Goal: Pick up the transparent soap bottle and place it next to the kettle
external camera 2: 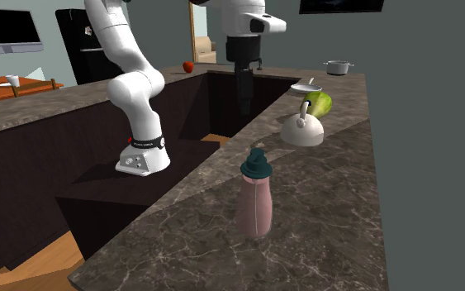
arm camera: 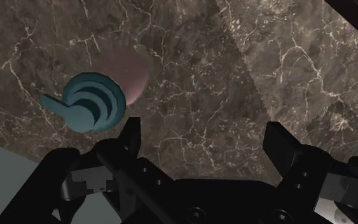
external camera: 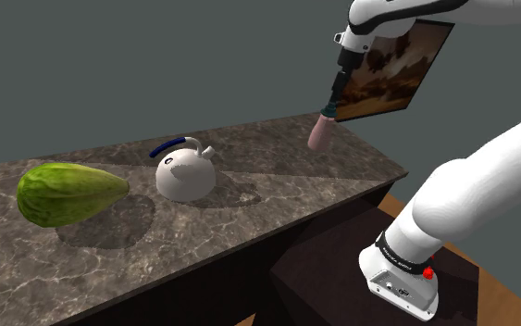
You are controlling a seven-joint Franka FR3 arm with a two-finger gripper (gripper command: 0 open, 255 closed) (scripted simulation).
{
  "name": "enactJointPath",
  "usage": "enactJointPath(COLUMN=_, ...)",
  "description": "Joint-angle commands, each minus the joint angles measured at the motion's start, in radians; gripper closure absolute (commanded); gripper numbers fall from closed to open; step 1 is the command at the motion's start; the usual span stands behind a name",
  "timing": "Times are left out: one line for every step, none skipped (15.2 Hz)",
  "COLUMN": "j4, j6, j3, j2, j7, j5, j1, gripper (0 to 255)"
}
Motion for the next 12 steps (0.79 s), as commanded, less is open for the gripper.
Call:
enactJointPath(j4=0.042, j6=0.022, j3=-0.037, j2=0.07, j7=-0.055, j5=0.018, j1=-0.005, gripper=0)
enactJointPath(j4=0.067, j6=0.027, j3=-0.054, j2=0.105, j7=-0.084, j5=0.029, j1=-0.008, gripper=0)
enactJointPath(j4=0.093, j6=0.032, j3=-0.071, j2=0.14, j7=-0.112, j5=0.042, j1=-0.012, gripper=0)
enactJointPath(j4=0.12, j6=0.036, j3=-0.087, j2=0.177, j7=-0.141, j5=0.057, j1=-0.017, gripper=0)
enactJointPath(j4=0.148, j6=0.039, j3=-0.102, j2=0.215, j7=-0.171, j5=0.074, j1=-0.022, gripper=0)
enactJointPath(j4=0.178, j6=0.04, j3=-0.117, j2=0.253, j7=-0.201, j5=0.092, j1=-0.029, gripper=0)
enactJointPath(j4=0.209, j6=0.041, j3=-0.129, j2=0.293, j7=-0.231, j5=0.112, j1=-0.037, gripper=0)
enactJointPath(j4=0.242, j6=0.04, j3=-0.14, j2=0.333, j7=-0.261, j5=0.133, j1=-0.047, gripper=0)
enactJointPath(j4=0.264, j6=0.038, j3=-0.145, j2=0.36, j7=-0.28, j5=0.147, j1=-0.055, gripper=0)
enactJointPath(j4=0.254, j6=0.051, j3=-0.144, j2=0.363, j7=-0.281, j5=0.149, j1=-0.056, gripper=0)
enactJointPath(j4=0.244, j6=0.064, j3=-0.144, j2=0.366, j7=-0.283, j5=0.151, j1=-0.056, gripper=0)
enactJointPath(j4=0.234, j6=0.077, j3=-0.143, j2=0.369, j7=-0.284, j5=0.153, j1=-0.056, gripper=0)
